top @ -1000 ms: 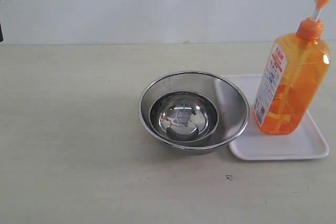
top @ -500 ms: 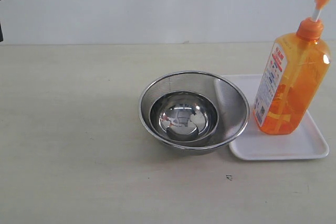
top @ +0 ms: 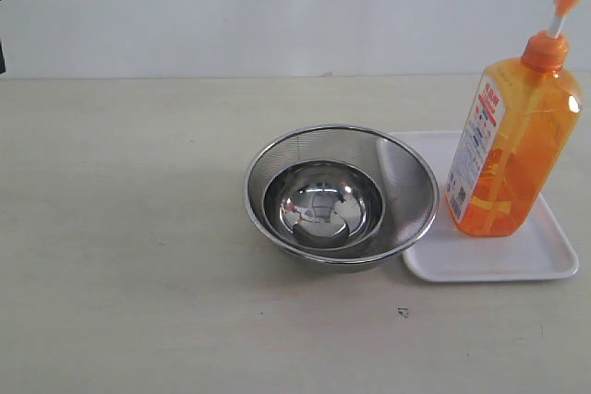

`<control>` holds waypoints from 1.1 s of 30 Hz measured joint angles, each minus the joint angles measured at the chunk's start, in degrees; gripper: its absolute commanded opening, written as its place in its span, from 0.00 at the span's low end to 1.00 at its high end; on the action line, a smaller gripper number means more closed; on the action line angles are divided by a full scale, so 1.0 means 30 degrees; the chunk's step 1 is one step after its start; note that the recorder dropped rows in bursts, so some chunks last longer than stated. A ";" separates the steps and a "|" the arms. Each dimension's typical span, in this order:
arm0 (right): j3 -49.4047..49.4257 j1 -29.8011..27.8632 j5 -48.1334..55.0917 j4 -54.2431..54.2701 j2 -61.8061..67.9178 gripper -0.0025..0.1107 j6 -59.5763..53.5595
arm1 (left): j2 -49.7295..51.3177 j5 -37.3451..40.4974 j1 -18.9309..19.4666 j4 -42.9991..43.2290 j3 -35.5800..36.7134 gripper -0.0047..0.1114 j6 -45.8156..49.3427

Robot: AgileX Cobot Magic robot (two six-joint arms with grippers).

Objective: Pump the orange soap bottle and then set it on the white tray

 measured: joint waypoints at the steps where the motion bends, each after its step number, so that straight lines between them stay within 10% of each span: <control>1: 0.0000 0.0000 0.0000 0.0000 0.0000 0.02 0.0000 | 0.0000 0.0000 0.0000 0.0000 0.0000 0.08 0.0000; 18: 0.0000 0.0000 0.0078 0.0000 0.0000 0.02 0.0075 | -0.3750 -0.0797 0.0230 0.0000 0.1734 0.08 0.0000; 33: 0.0006 0.0000 0.0155 0.0000 0.0000 0.02 0.0075 | -0.9599 -0.0923 0.4026 0.0000 0.7253 0.08 -0.3750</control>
